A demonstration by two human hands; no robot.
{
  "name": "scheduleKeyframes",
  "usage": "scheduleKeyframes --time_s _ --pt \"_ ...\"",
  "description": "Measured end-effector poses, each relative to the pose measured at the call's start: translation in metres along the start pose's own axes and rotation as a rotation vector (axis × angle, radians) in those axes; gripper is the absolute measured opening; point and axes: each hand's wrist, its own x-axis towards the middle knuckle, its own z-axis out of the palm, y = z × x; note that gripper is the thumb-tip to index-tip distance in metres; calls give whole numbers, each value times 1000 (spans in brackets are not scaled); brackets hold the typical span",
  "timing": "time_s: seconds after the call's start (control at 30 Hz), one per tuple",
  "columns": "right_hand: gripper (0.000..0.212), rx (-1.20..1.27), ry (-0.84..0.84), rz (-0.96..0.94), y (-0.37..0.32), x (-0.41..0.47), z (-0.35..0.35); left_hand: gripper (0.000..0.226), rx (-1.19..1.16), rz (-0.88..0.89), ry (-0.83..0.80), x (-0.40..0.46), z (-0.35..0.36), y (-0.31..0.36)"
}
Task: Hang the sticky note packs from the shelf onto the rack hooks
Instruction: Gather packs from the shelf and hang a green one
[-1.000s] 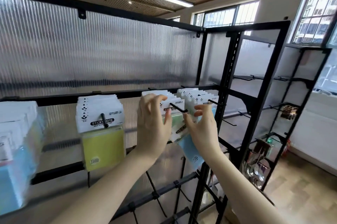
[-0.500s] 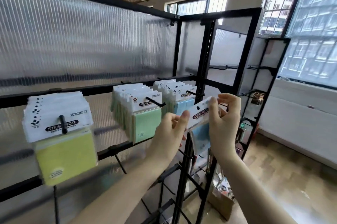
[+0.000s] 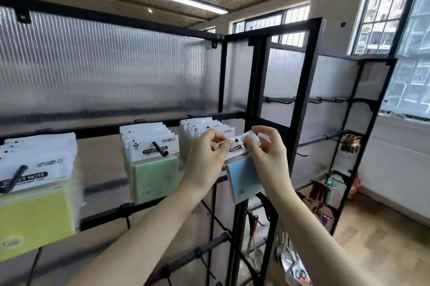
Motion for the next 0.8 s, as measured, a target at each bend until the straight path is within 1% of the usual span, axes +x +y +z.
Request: scheduleKeyframes --time_s 0.23,0.3,0.37,0.47,0.6,0.73,0.8 --pt "16 95 -69 -17 14 12 -2 16 102 61 107 4 15 -4" --pt "18 110 -83 -19 16 15 -1 12 138 76 132 3 16 -4" --pt "19 119 -105 -28 18 18 -1 10 181 70 153 3 17 -3" --pt "17 137 -148 -34 23 19 0 19 226 41 184 2 17 -4" --pt "18 146 -160 9 33 21 3 10 374 -6 235 2 17 -7" --pt "31 121 -153 -6 39 23 5 31 565 67 389 1 18 -9" --pt "37 115 -166 10 44 25 7 36 601 51 429 0 21 -13"
